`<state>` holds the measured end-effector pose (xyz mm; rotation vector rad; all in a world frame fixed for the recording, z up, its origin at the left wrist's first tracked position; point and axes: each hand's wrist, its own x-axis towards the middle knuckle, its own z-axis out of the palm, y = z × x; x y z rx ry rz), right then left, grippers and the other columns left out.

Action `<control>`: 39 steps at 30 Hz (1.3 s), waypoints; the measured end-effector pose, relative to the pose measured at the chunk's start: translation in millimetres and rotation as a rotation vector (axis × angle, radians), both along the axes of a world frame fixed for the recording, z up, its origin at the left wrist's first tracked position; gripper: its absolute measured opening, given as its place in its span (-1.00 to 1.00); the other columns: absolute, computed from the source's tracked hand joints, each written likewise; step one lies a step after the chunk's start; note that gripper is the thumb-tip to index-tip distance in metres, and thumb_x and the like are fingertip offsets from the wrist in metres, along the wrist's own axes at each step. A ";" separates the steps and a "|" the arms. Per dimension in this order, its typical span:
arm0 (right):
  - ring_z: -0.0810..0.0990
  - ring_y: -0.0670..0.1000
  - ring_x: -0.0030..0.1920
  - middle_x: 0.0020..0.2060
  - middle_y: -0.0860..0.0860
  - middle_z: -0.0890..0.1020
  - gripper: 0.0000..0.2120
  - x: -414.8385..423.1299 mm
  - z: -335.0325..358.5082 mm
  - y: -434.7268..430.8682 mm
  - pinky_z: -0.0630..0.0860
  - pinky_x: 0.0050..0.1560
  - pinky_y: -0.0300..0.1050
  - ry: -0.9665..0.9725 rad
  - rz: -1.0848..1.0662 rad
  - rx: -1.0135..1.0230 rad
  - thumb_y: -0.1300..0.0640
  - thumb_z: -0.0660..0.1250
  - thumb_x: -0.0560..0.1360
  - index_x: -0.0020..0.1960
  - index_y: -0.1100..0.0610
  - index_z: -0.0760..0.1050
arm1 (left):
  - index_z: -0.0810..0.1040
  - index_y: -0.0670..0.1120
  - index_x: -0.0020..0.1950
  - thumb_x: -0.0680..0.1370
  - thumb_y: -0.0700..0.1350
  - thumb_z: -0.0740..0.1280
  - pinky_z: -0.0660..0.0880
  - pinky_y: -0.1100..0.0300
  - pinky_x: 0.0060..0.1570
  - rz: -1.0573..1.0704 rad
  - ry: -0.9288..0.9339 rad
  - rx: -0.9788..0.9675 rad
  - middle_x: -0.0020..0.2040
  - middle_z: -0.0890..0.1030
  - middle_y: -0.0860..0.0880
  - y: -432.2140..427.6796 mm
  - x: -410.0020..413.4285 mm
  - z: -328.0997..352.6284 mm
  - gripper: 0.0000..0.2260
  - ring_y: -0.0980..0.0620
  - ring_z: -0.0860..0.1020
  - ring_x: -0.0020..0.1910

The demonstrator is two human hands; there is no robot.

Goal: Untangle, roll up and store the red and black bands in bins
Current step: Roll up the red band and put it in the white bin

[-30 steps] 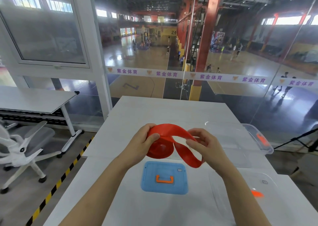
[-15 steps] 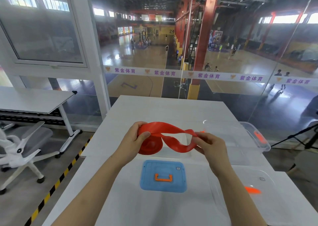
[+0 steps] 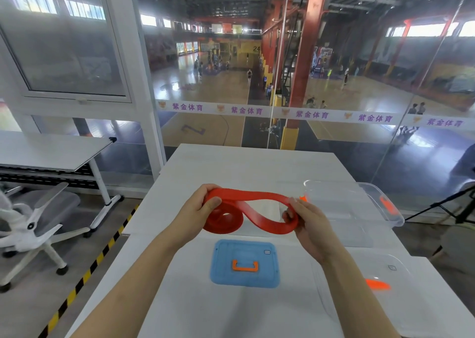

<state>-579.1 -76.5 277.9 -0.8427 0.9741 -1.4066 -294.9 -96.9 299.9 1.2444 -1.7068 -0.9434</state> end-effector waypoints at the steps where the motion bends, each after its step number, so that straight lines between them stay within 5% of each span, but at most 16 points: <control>1: 0.55 0.02 -0.19 -0.28 0.04 0.58 -0.80 0.1 0.7 0.9 0.46 0.03 -0.08 0.033 -0.001 -0.029 0.19 0.27 0.71 0.08 0.28 0.62 | 0.45 0.08 0.33 0.72 -0.08 0.23 0.50 0.39 0.02 0.001 0.003 -0.007 0.16 0.59 0.14 0.7 -0.5 0.2 -0.81 0.13 0.57 0.16; 4: 0.63 0.03 -0.01 -0.05 0.06 0.70 -0.79 -3.1 0.6 2.7 0.56 0.14 -0.06 0.218 -0.008 -0.089 0.18 0.34 0.67 0.26 0.21 0.62 | 0.45 0.09 0.33 0.73 -0.08 0.23 0.51 0.44 -0.03 0.012 0.022 -0.024 0.14 0.58 0.16 1.9 -0.4 1.3 -0.81 0.15 0.58 0.15; 11: 0.70 -0.19 0.08 0.02 -0.11 0.76 -0.86 0.9 5.7 5.0 0.59 0.12 -0.27 0.563 -0.081 -0.163 0.20 0.39 0.65 0.17 0.06 0.66 | 0.43 0.16 0.31 0.71 -0.07 0.26 0.52 0.38 0.00 0.002 0.003 -0.053 0.15 0.56 0.20 -0.8 -5.6 8.2 -0.80 0.14 0.56 0.15; 17: 0.63 -0.17 0.30 0.18 -0.23 0.71 -0.77 27.8 19.2 3.5 0.49 0.42 -0.21 0.729 0.053 -0.362 0.11 0.52 0.57 0.21 -0.04 0.64 | 0.43 0.14 0.33 0.68 -0.05 0.32 0.53 0.26 0.12 -0.091 -0.097 -0.050 0.22 0.54 0.14 -1.0 -20.1 7.7 -0.76 0.05 0.54 0.22; 22: 0.69 -0.04 0.15 0.09 -0.14 0.72 -0.69 41.4 21.0 2.6 0.67 0.21 0.01 0.791 0.089 -0.387 0.10 0.62 0.47 0.16 -0.09 0.65 | 0.47 0.21 0.22 0.69 -0.07 0.30 0.49 0.36 0.09 -0.124 -0.097 -0.101 0.17 0.57 0.18 2.5 -23.2 10.6 -0.81 0.23 0.54 0.15; 25: 0.70 -0.04 0.10 0.02 -0.14 0.73 -0.73 43.0 20.4 3.2 0.69 0.16 0.05 0.764 0.044 -0.379 0.11 0.63 0.45 0.10 -0.08 0.69 | 0.45 0.22 0.22 0.69 -0.05 0.30 0.51 0.33 0.09 -0.128 -0.080 -0.098 0.17 0.56 0.20 5.3 -25.7 12.0 -0.82 0.18 0.55 0.17; 39: 0.74 -0.01 0.14 0.08 -0.12 0.78 -0.69 40.4 12.0 6.1 0.67 0.24 0.04 0.649 0.034 -0.349 0.21 0.60 0.48 0.16 -0.08 0.73 | 0.48 0.10 0.35 0.70 -0.03 0.28 0.53 0.28 0.12 -0.078 0.070 -0.022 0.22 0.59 0.12 7.7 -28.5 6.4 -0.78 0.10 0.57 0.21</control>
